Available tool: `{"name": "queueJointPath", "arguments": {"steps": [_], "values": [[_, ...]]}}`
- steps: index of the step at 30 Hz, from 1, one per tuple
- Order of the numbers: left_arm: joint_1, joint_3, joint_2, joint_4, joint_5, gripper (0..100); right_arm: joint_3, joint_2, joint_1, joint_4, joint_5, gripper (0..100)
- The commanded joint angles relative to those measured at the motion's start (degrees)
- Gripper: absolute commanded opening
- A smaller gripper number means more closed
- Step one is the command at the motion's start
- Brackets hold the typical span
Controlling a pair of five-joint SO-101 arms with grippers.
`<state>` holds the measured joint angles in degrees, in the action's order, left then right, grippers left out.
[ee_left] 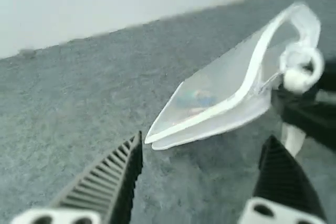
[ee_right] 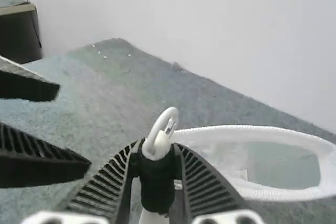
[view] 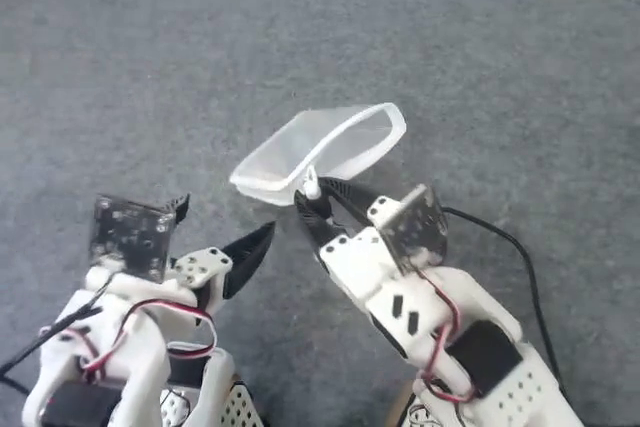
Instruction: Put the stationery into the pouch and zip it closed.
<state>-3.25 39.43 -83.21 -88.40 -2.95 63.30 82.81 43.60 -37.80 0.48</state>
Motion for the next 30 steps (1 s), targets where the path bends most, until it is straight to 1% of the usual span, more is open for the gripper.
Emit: {"name": "queueJointPath", "arguments": {"steps": [1, 5, 10, 18, 23, 30], "values": [[-1.7, 1.3, -0.4, 2.1, -2.8, 34, -0.2, 5.0, -0.5, -0.9, 0.2, 0.6], [-2.2, 1.3, -0.4, 2.6, -2.7, 34, 0.1, 5.6, -0.3, -1.1, 1.7, 0.6], [-6.2, 1.3, -0.5, 2.5, -2.5, 33, 0.1, 5.6, -0.2, -1.2, 1.8, 0.6], [-9.2, 2.5, -0.5, 3.2, -2.5, 33, 0.1, 5.6, -0.2, -1.2, 1.8, 0.6], [-9.2, 5.8, -0.5, 6.7, -2.5, 33, 0.0, 5.8, -0.1, -2.4, 1.9, 0.6], [-9.4, 5.9, -0.5, 7.0, -2.7, 33, -0.3, 5.7, -0.1, -2.7, 1.8, 0.6]]}}
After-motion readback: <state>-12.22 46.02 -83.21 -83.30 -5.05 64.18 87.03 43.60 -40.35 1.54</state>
